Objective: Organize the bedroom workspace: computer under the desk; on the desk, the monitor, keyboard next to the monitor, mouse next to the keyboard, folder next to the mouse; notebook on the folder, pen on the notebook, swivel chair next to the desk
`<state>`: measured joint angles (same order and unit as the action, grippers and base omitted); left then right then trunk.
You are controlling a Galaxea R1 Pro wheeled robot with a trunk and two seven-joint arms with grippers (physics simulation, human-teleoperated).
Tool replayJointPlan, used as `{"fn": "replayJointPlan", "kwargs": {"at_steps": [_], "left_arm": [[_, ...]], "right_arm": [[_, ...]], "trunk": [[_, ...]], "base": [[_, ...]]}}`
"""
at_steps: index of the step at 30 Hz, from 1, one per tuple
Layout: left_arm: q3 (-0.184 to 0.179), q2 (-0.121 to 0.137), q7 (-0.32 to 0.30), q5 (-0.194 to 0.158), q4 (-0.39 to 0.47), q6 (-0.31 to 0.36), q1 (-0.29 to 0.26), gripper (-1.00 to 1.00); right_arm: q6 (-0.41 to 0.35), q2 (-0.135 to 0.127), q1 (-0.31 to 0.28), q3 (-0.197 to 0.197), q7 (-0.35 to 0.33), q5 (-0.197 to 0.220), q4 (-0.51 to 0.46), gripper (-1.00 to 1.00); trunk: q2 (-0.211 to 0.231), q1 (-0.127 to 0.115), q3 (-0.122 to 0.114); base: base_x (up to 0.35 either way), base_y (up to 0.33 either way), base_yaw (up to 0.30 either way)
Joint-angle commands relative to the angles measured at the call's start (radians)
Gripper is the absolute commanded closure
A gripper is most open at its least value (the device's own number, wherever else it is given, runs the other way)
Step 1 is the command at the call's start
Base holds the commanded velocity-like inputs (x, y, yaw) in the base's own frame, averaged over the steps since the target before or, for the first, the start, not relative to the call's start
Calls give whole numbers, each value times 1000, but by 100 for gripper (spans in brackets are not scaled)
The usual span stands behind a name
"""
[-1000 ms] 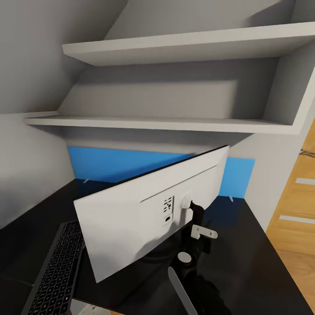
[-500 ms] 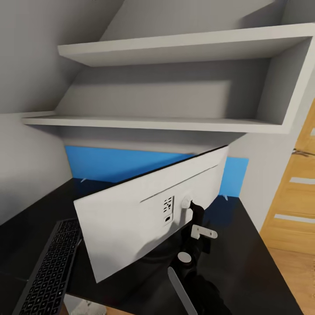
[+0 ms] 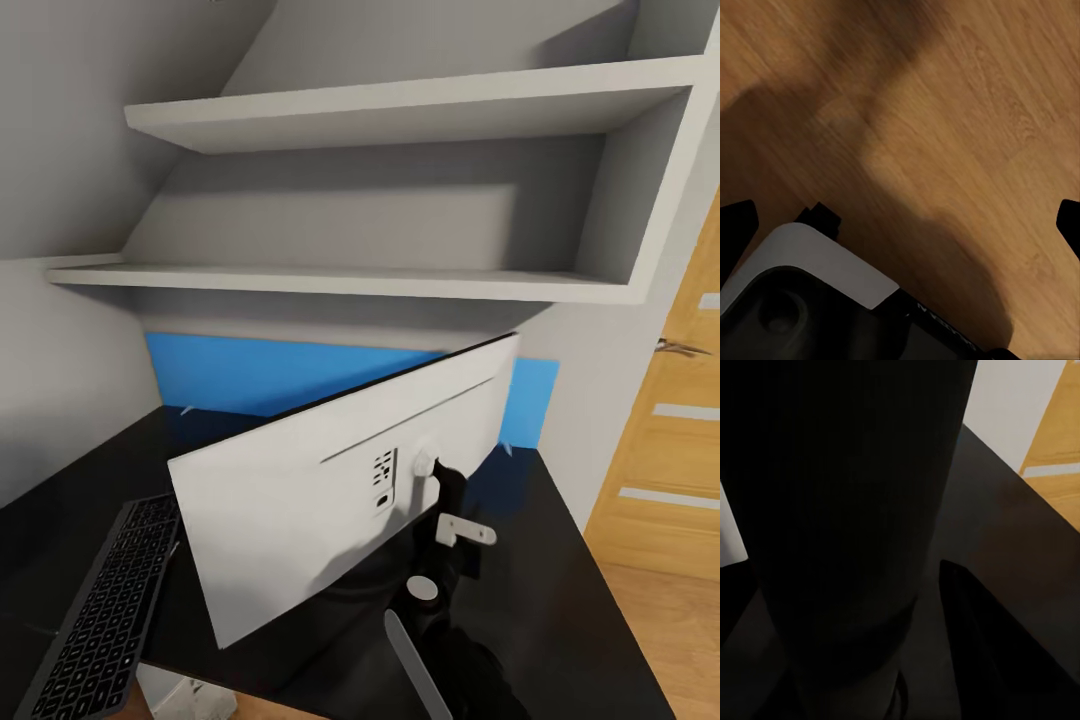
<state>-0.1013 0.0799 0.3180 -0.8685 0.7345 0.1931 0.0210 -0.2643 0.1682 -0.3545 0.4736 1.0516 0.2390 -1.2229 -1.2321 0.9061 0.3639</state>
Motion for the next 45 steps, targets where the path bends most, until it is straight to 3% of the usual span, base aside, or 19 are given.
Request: {"fn": "replayJointPlan", "kwargs": {"at_steps": [1,6,15,25,33,41,45], "left_arm": [[-5,1,9,-7,3,2,0,-100],[-5,1,9,-7,3,2,0,-100],[-6,1,9,-7,3,2,0,-100],[-6,1,9,-7,3,2,0,-100],[-6,0,9,-7,3,2,0,-100],[-6,0,9,-7,4,2,0,-100],[-6,0,9,-7,5,2,0,-100]], "right_arm": [[-8,0,-1,2,-2,-7,-3,100],[-10,-1,-1,-1,-131,-6,-10,100],[-12,-6,0,-3,-268,-6,-12,100],[-8,-47,-1,-29,-431,-4,-8,100],[-7,-85,-20,-51,-645,-6,-4,100],[-10,-98,-35,-67,-688,-6,-14,100],[-14,-99,-39,-110,-691,-5,-28,100]], "trunk": [[-1,0,1],[-1,0,1],[-1,0,1],[-1,0,1],[-1,0,1],[-1,0,1],[-1,0,1]], "base": [[-2,-5,0],[-1,-2,0],[0,0,0],[0,0,0],[0,0,0],[0,0,0],[0,0,0]]}}
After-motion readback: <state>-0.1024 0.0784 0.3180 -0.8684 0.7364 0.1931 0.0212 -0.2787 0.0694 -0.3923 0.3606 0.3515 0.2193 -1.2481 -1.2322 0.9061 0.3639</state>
